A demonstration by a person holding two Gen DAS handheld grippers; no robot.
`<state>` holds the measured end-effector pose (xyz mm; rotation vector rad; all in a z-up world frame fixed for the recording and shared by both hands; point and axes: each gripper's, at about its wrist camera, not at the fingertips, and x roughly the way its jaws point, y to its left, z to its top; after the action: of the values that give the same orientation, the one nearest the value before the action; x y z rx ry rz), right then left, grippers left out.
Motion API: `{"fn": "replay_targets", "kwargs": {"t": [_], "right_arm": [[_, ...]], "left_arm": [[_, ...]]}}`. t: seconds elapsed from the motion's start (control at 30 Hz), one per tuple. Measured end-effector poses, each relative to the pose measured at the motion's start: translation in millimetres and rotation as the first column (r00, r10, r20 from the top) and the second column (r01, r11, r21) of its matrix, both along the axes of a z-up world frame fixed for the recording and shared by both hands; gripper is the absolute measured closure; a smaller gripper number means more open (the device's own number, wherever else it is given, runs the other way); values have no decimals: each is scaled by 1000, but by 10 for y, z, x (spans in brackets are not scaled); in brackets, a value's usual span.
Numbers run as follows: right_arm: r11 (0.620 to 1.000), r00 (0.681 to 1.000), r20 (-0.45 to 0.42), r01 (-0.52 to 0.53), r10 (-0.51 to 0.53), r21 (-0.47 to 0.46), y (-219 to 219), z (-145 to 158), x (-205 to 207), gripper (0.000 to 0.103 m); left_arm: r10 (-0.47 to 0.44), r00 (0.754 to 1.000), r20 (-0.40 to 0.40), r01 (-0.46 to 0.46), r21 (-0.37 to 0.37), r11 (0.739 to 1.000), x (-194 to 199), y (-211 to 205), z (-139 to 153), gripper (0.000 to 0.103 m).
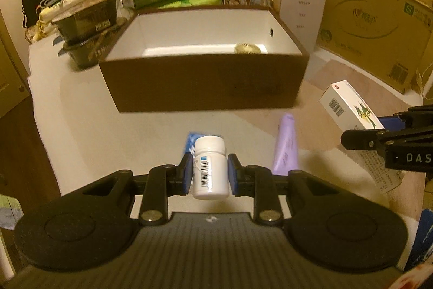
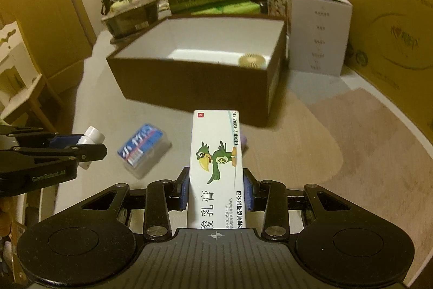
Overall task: Organize rigid objects
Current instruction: 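Carry the pill bottle and ointment box with both tools over the brown box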
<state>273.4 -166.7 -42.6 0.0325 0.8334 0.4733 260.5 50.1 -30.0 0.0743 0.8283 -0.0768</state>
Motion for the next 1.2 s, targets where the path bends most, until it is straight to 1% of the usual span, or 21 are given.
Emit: {"fn": "replay_targets", "kwargs": {"t": [0.23, 0.43, 0.7, 0.97, 1.2], "right_arm": [[1000, 999, 46, -27, 27, 1, 84, 158, 230, 65], [999, 998, 54, -46, 45, 22, 137, 232, 490, 65], [997, 994, 88, -69, 66, 36, 247, 381, 846, 65], [994, 991, 103, -92, 86, 53, 362, 489, 1256, 65], [991, 988, 97, -124, 119, 46, 507, 471, 1701, 65]], "left_arm": [[1, 999, 46, -2, 23, 1000, 230, 89, 159, 79], [-3, 996, 87, -1, 42, 999, 475, 165, 303, 79], [-10, 993, 121, 4, 52, 999, 827, 226, 458, 79], [-29, 991, 131, 21, 57, 998, 1232, 272, 551, 79], [-59, 993, 99, 52, 73, 996, 1707, 292, 521, 79]]}}
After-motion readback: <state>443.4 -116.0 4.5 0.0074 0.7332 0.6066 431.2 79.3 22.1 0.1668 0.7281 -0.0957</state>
